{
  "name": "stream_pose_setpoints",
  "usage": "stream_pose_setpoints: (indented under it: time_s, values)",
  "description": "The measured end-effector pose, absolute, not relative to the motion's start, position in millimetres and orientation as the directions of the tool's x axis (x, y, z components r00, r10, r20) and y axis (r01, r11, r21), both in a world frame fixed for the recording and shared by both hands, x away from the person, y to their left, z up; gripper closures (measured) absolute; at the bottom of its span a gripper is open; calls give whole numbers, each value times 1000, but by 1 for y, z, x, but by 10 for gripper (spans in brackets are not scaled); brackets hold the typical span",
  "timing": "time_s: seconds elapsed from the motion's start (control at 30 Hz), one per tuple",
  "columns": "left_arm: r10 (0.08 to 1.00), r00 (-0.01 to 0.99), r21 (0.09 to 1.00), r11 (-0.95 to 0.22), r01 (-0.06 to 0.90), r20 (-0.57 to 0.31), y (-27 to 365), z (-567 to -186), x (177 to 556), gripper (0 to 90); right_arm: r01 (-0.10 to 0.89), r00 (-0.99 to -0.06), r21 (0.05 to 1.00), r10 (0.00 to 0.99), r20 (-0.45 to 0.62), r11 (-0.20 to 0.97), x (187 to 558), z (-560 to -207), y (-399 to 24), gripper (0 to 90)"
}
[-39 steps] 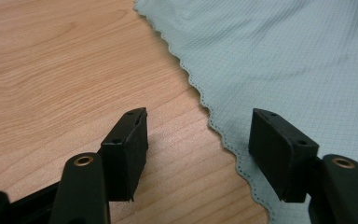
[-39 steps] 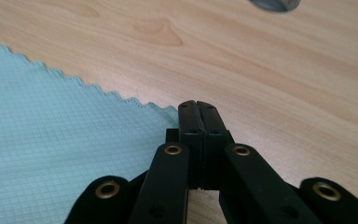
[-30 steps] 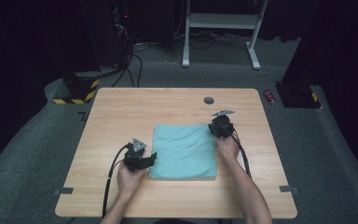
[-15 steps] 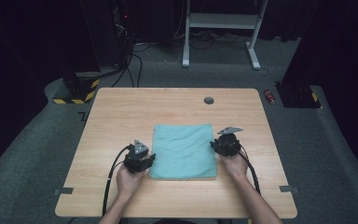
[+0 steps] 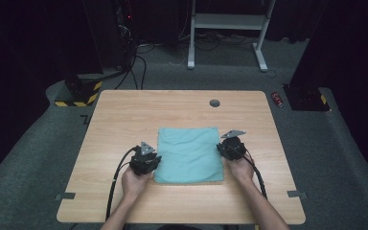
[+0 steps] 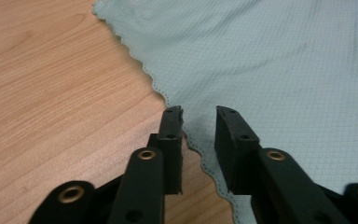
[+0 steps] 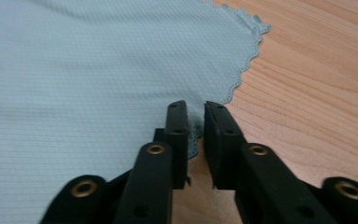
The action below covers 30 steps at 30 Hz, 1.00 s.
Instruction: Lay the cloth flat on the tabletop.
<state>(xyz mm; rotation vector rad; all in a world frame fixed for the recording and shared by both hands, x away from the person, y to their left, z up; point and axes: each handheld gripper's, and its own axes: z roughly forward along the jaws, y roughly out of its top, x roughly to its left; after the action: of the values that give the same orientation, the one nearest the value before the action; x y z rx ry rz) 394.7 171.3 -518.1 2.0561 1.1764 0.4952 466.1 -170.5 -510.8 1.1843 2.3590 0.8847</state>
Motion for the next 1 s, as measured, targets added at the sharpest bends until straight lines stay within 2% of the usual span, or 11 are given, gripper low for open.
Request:
stream_pose_setpoints:
  time_s: [0.13,0.23,0.43,0.5,0.57,0.77,1.0]
  values:
    - [844,533,740,-326,588,-52,176,-514,383,605,566,-600,705,800,-2,427,449,-500,-175,741]
    - [831,553,736,-340,585,-56,177,-513,372,572,528,-647,717,763,-8,455,424,-497,-175,741]
    - [815,577,731,-361,579,-55,176,-516,354,564,506,-676,719,737,-13,477,388,-503,-178,721]
    - [812,583,725,-385,572,-30,175,-517,349,564,509,-678,717,735,-6,475,379,-507,-180,707]
    - [810,587,715,-398,574,-20,174,-518,346,565,498,-680,708,732,-40,501,370,-512,-180,695]
    - [812,584,712,-421,563,18,179,-518,336,566,491,-680,705,731,-57,512,358,-517,-185,692]
    - [802,596,725,-399,561,-20,178,-514,331,547,461,-690,725,721,-70,512,349,-513,-182,676]
